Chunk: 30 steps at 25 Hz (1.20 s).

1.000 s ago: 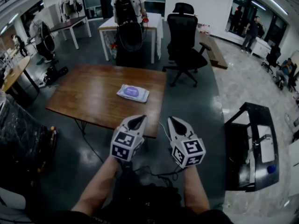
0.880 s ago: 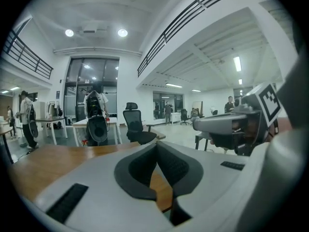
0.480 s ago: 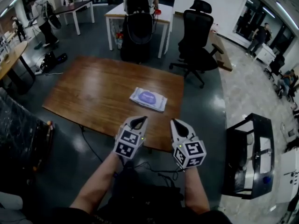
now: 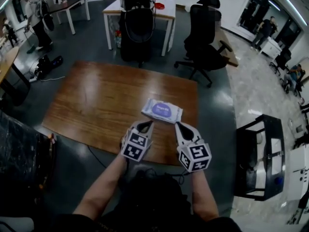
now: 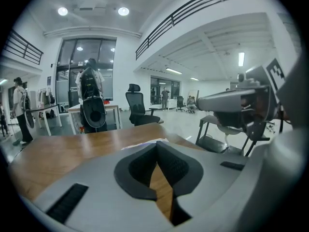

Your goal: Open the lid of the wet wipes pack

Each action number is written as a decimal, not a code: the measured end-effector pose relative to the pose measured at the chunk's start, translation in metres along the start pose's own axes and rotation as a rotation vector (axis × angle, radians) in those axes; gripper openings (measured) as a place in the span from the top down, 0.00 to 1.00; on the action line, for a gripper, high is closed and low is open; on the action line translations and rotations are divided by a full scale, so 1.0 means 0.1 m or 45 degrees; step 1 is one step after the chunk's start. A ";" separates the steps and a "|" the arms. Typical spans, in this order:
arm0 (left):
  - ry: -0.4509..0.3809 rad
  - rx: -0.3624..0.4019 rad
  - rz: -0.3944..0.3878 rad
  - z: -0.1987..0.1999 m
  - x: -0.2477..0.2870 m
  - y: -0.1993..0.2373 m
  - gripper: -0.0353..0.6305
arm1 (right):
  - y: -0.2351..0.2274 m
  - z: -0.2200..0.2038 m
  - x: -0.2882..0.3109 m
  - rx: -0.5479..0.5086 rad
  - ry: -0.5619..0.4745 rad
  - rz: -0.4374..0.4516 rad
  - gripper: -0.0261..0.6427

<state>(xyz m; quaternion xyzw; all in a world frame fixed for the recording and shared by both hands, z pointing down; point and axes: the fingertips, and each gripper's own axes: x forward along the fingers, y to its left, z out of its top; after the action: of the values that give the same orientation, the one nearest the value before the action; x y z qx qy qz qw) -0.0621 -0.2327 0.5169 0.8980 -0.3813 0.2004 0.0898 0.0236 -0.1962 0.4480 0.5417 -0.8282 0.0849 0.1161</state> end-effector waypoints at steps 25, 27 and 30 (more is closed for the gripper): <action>0.471 0.066 -0.078 -0.83 1.22 0.49 0.68 | -0.43 -0.90 1.40 -0.067 0.382 0.310 0.74; 0.494 0.074 -0.081 -0.87 1.25 0.48 0.68 | -0.40 -1.00 1.47 -0.179 0.430 0.352 0.68; 0.520 0.073 -0.087 -0.92 1.27 0.49 0.68 | -0.31 -1.13 1.56 -0.407 0.492 0.424 0.65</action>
<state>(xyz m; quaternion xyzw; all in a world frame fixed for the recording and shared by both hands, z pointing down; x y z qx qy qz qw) -0.0448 -0.3200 0.6552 0.8533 -0.3186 0.3860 0.1463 0.0035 -0.3155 0.6013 0.3471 -0.8711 0.0727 0.3398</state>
